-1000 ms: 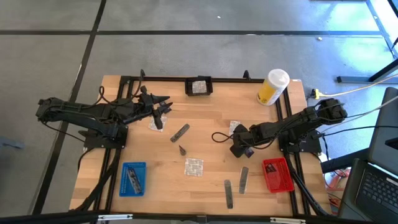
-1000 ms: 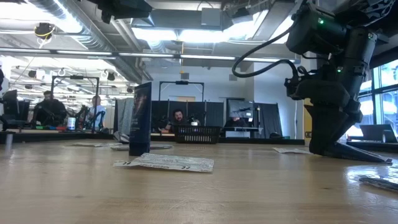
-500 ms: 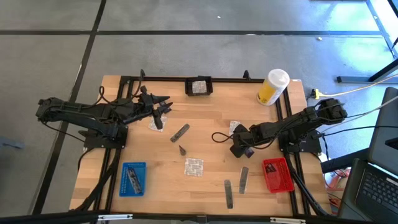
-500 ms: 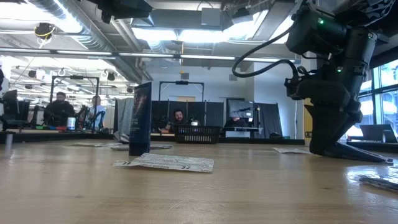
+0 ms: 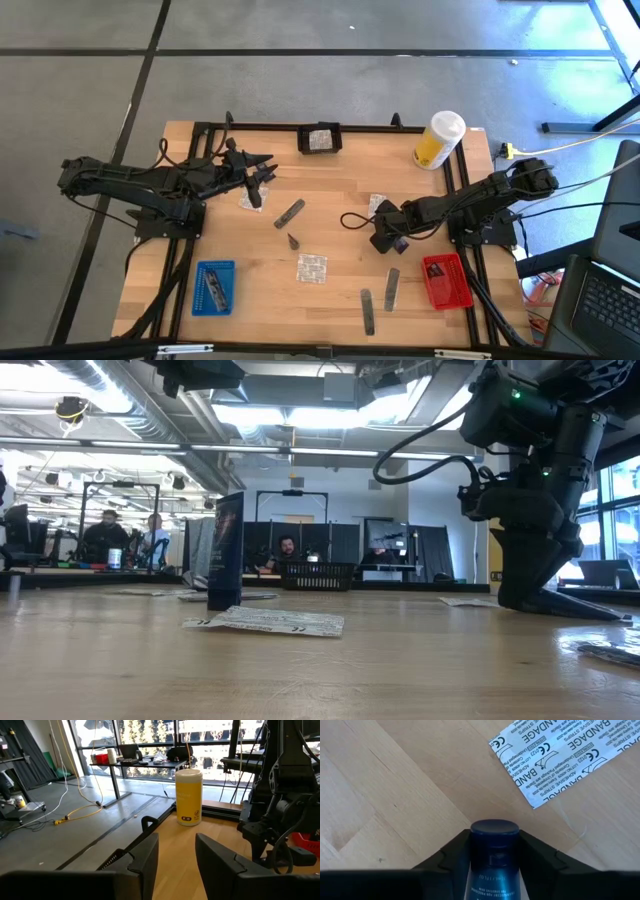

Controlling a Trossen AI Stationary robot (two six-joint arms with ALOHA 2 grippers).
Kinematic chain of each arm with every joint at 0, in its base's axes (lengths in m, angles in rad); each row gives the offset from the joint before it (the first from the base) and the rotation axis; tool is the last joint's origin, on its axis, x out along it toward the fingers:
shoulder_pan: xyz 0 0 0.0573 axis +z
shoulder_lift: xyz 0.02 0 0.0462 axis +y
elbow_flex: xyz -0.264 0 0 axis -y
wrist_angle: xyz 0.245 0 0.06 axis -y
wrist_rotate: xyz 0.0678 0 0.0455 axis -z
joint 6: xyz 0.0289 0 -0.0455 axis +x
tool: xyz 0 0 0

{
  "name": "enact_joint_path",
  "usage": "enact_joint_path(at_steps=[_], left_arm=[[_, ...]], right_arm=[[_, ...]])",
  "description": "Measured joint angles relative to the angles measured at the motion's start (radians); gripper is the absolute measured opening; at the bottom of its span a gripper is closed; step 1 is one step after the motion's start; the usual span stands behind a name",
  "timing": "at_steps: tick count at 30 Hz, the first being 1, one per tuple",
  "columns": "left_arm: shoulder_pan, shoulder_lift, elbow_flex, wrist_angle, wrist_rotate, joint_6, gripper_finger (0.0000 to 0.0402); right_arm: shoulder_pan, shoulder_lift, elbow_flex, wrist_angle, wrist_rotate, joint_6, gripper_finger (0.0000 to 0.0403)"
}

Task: Pick & Place Travel size toiletries
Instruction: Put the blue shave butter into the red bin

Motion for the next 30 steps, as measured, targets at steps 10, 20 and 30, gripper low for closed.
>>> enact_joint_path(at_steps=[10, 20, 30], left_arm=[[0.000, 0.000, 0.000, 0.000, 0.000, 0.000, 0.0125], [0.000, 0.000, 0.000, 0.000, 0.000, 0.000, 0.0125], [0.000, 0.000, 0.000, 0.000, 0.000, 0.000, 0.0125]], right_arm=[[0.000, 0.000, 0.000, 0.003, -0.053, -0.003, 0.0152], [0.000, -0.001, 0.000, 0.009, -0.079, -0.003, 0.0129], [0.000, 0.000, 0.000, 0.013, -0.130, -0.002, 0.0143]])
